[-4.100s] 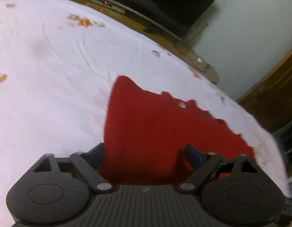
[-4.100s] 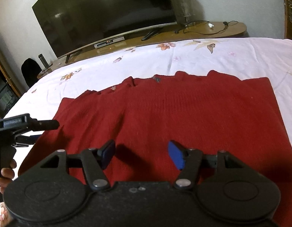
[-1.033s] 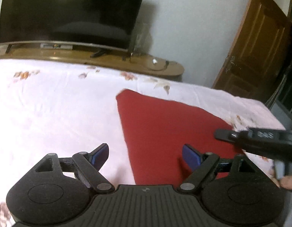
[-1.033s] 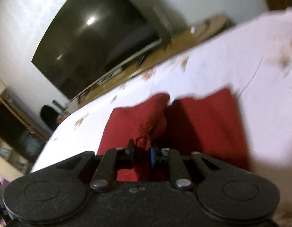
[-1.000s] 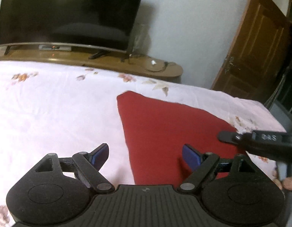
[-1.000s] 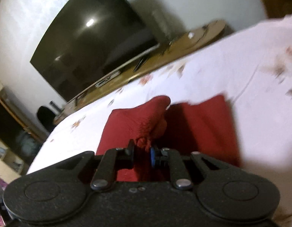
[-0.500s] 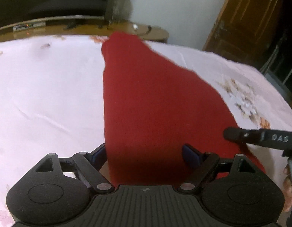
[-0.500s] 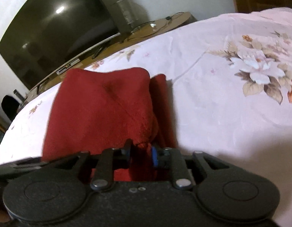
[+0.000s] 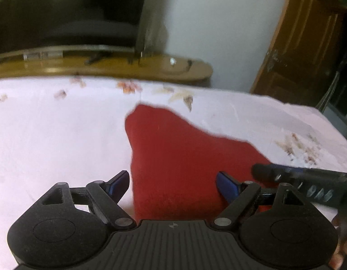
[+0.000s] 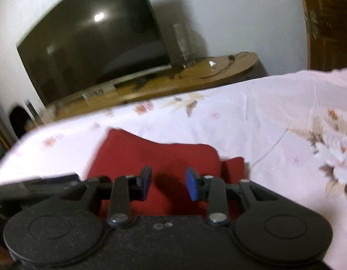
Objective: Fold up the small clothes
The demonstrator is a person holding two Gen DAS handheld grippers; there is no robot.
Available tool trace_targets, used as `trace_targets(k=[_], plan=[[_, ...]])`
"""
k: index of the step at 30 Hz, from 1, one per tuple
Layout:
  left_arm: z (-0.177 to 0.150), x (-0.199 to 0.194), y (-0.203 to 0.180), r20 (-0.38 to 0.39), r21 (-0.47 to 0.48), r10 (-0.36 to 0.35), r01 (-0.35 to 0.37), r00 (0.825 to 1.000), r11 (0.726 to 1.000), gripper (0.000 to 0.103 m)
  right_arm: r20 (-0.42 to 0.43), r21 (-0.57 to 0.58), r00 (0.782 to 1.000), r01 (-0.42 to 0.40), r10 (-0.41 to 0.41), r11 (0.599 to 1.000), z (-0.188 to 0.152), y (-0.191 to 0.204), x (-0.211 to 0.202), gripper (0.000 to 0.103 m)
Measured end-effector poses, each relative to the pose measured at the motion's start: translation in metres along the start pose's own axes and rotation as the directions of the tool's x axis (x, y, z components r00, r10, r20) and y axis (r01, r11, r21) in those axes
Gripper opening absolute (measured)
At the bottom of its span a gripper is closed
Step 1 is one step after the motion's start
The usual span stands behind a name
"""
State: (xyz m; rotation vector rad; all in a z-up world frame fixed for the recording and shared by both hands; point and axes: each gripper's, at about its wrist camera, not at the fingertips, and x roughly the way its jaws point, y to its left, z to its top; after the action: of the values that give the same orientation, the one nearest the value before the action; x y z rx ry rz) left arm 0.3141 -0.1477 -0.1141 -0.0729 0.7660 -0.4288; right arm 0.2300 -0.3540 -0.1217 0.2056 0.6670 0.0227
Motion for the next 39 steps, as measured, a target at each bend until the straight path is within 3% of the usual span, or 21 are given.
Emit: trace_targets(k=[3, 5, 8, 12, 16, 20, 25, 33, 39], plan=[[-0.014, 0.027, -0.007, -0.054, -0.023, -0.042, 0.041, 0.998, 0.999, 0.084, -0.082, -0.122, 0.988, 0.116, -0.127, 0.986, -0.015, -0.005, 0.029, 0.030], [-0.019, 0.036, -0.008, -0.067, -0.063, -0.058, 0.053, 0.996, 0.997, 0.084, -0.045, -0.208, 0.976, 0.199, -0.213, 0.958, -0.024, -0.006, 0.031, 0.043], [-0.020, 0.047, -0.008, -0.090, -0.097, -0.050, 0.041, 0.995, 0.994, 0.095, -0.043, -0.166, 0.965, 0.247, -0.257, 0.955, -0.023, -0.019, 0.034, 0.046], [-0.016, 0.029, -0.011, -0.078, -0.064, -0.036, 0.031, 0.996, 0.997, 0.095, -0.060, -0.139, 0.970, 0.228, -0.238, 0.964, -0.016, -0.018, 0.033, 0.041], [-0.017, -0.010, -0.006, -0.038, 0.019, -0.012, 0.013, 0.999, 1.000, 0.095, 0.002, -0.092, 0.991, 0.135, -0.135, 0.987, -0.008, -0.007, -0.004, 0.038], [-0.040, -0.029, -0.009, -0.076, 0.062, -0.035, 0.040, 0.997, 0.997, 0.095, 0.008, -0.078, 0.998, 0.060, -0.059, 0.995, -0.019, 0.007, -0.031, 0.037], [-0.064, -0.019, -0.007, -0.150, 0.030, -0.012, 0.017, 0.989, 0.999, 0.095, -0.109, -0.117, 0.987, 0.106, -0.119, 0.987, -0.052, 0.006, -0.011, 0.037], [-0.068, -0.043, -0.024, -0.117, 0.088, 0.054, -0.044, 0.992, 0.995, 0.095, -0.059, -0.080, 0.995, 0.072, -0.077, 0.994, -0.051, 0.016, -0.050, 0.037], [-0.082, -0.041, -0.023, -0.153, 0.074, 0.058, -0.047, 0.987, 0.996, 0.095, -0.152, -0.051, 0.984, 0.091, -0.097, 0.995, -0.083, 0.009, -0.043, 0.037]])
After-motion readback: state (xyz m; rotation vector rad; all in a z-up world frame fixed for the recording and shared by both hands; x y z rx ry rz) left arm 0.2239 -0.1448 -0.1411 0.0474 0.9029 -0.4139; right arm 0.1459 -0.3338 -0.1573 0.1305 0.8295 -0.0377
